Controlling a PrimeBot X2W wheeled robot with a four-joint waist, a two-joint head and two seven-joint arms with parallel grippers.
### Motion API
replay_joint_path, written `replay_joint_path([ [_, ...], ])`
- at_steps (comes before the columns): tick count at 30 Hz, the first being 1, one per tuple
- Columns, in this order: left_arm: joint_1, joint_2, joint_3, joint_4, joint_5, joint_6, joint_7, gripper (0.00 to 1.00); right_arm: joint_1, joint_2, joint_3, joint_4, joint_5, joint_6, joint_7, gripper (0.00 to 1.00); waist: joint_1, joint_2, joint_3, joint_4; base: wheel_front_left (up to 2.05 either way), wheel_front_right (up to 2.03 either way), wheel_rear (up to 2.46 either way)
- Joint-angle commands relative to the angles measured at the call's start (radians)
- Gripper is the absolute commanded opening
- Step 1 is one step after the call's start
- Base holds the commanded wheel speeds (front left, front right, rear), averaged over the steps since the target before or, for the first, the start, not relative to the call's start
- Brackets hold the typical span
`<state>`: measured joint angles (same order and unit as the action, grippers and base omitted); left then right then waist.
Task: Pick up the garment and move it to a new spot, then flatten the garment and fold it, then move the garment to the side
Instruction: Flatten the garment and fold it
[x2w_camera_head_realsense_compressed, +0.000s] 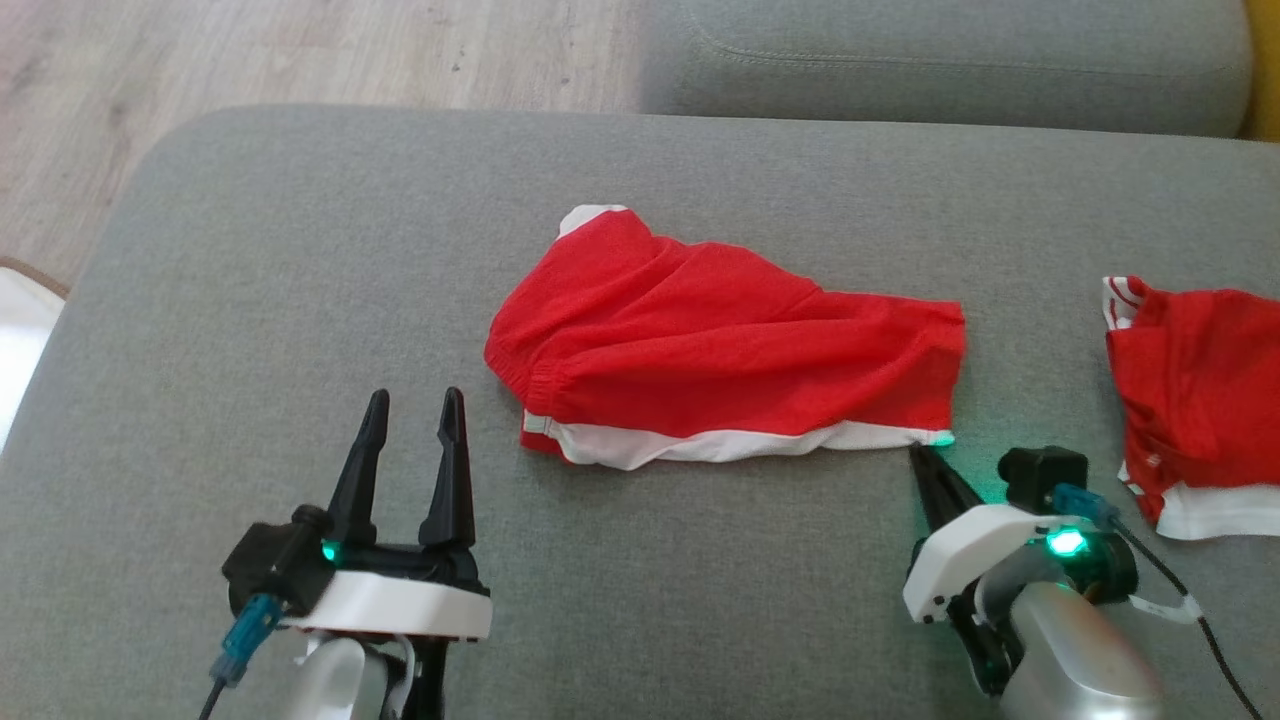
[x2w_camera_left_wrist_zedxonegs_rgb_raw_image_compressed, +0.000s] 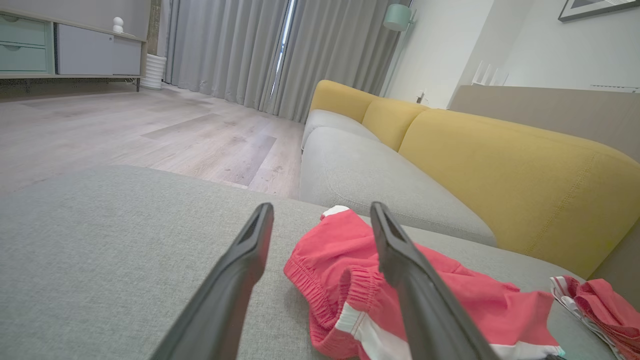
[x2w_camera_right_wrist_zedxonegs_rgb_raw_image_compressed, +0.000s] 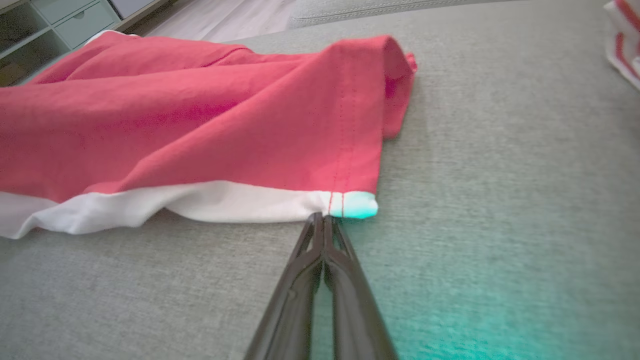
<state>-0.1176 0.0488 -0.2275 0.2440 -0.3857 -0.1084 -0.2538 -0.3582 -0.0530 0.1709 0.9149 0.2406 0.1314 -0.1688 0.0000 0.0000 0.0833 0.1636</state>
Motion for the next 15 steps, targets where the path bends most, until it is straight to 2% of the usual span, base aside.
replay_joint_path([
  [1, -0.024, 0.001, 0.033, -0.036, 0.004, 0.006, -0.008, 1.0, -0.019, 0.003, 0.007, -0.016, -0.012, -0.001, -0.018, 0.0, 0.0, 0.0, -0.002, -0.005, 0.0, 0.0, 0.0],
  [6, -0.018, 0.001, 0.035, -0.041, 0.005, 0.007, -0.008, 1.0, -0.016, 0.003, -0.033, -0.018, -0.046, -0.001, -0.028, 0.0, 0.0, 0.0, -0.007, -0.016, 0.0, 0.0, 0.0],
  [15, -0.015, 0.001, 0.036, -0.046, 0.007, 0.006, -0.008, 1.0, 0.022, 0.003, -0.171, -0.081, -0.115, -0.001, -0.041, 0.0, 0.0, 0.0, -0.003, -0.039, 0.0, 0.0, 0.0],
])
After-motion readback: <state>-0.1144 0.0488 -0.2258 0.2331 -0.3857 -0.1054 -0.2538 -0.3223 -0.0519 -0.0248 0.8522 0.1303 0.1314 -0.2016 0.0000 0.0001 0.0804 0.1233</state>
